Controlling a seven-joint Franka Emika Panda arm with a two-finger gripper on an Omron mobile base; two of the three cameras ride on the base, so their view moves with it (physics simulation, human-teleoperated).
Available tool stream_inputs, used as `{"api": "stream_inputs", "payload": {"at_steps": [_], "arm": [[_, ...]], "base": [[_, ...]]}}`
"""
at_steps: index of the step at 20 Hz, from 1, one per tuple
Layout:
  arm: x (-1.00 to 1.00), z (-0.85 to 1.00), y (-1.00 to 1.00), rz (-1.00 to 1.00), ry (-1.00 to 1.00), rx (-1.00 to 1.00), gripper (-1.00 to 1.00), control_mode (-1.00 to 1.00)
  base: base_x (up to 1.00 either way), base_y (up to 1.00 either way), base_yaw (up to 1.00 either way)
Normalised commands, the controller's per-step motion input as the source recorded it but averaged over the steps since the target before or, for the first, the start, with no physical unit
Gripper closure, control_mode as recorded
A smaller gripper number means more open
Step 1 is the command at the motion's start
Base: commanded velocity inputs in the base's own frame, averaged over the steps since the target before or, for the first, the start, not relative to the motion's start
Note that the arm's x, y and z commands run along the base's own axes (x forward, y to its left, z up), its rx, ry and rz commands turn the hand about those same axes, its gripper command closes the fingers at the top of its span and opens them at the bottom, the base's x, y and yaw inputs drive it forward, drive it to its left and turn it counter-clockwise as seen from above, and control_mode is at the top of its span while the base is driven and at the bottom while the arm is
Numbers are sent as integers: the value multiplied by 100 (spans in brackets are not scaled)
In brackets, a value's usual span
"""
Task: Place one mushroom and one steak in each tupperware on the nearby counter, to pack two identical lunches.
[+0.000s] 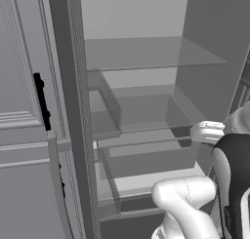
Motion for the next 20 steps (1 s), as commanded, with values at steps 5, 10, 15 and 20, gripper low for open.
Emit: {"api": "stream_inputs", "payload": {"at_steps": [5,10,15,20], "arm": [[0,0,0,0,0,0,100,100],[0,0,0,0,0,0,100,100],[0,0,0,0,0,0,100,100],[0,0,0,0,0,0,100,100]], "base": [[-100,27,-5],[-100,29,-3],[-98,51,16],[-20,94,72]]}}
